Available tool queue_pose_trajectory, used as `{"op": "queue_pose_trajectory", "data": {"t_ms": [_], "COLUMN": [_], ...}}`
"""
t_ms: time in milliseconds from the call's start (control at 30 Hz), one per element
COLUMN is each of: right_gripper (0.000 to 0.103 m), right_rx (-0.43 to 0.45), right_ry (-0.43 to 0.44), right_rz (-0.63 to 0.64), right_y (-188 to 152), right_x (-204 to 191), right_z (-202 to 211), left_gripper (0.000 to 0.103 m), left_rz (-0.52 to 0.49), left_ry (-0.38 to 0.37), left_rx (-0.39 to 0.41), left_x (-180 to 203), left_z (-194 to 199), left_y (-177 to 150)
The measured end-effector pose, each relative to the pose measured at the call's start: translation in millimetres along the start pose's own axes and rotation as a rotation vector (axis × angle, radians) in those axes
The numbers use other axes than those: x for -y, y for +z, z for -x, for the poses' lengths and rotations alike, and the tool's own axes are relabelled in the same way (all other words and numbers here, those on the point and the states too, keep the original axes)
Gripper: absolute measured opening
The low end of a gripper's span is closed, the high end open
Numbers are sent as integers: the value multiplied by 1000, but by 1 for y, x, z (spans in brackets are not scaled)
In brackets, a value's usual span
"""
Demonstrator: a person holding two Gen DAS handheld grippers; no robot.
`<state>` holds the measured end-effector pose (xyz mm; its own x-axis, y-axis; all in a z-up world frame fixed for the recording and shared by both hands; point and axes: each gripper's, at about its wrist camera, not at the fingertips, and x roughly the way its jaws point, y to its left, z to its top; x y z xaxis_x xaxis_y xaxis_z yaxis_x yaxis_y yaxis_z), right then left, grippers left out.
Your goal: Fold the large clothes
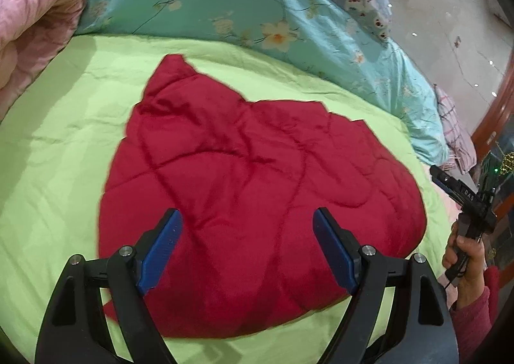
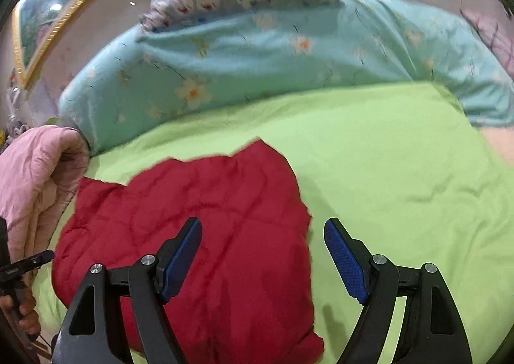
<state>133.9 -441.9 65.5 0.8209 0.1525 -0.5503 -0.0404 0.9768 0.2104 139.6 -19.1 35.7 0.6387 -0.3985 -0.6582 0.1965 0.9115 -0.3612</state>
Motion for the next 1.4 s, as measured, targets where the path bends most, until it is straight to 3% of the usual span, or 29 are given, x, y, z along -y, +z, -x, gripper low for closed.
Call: {"op": "queue_pose_trajectory", "data": {"t_ms": [167, 267, 367, 500, 733, 1000, 1100, 1400], "right_gripper": [75, 51, 37, 38, 38, 38, 38, 39], "right_rx": [-70, -117, -175, -228, -278, -361, -368, -335], "right_ry": [121, 164, 191, 180, 168, 75, 44, -37], "right_rz": [124, 208, 255, 295, 256, 210, 197, 17], "right_y": [-8, -18, -26, -32, -26, 3, 10, 32], "right_x": [-43, -74, -92, -105, -98, -98, -93, -36], "right_z": [-19, -38, -58, -80, -110, -150, -168, -204], "left_gripper": [84, 84, 83, 81, 77, 66, 59, 57], "left_rz": [-62, -123, -163, -163, -115, -16, -1, 204], "left_ry": [-34, -39, -14, 11, 70, 142, 209, 282], "left_rx": [-1, -26, -53, -69, -85, -139, -134, -124], "left_x": [36, 54, 61, 54, 45, 11, -4, -77], "left_z": [-20, -34, -47, -61, -82, -121, -133, -154], "left_y": [-3, -8, -13, -14, 1, 45, 58, 91]}}
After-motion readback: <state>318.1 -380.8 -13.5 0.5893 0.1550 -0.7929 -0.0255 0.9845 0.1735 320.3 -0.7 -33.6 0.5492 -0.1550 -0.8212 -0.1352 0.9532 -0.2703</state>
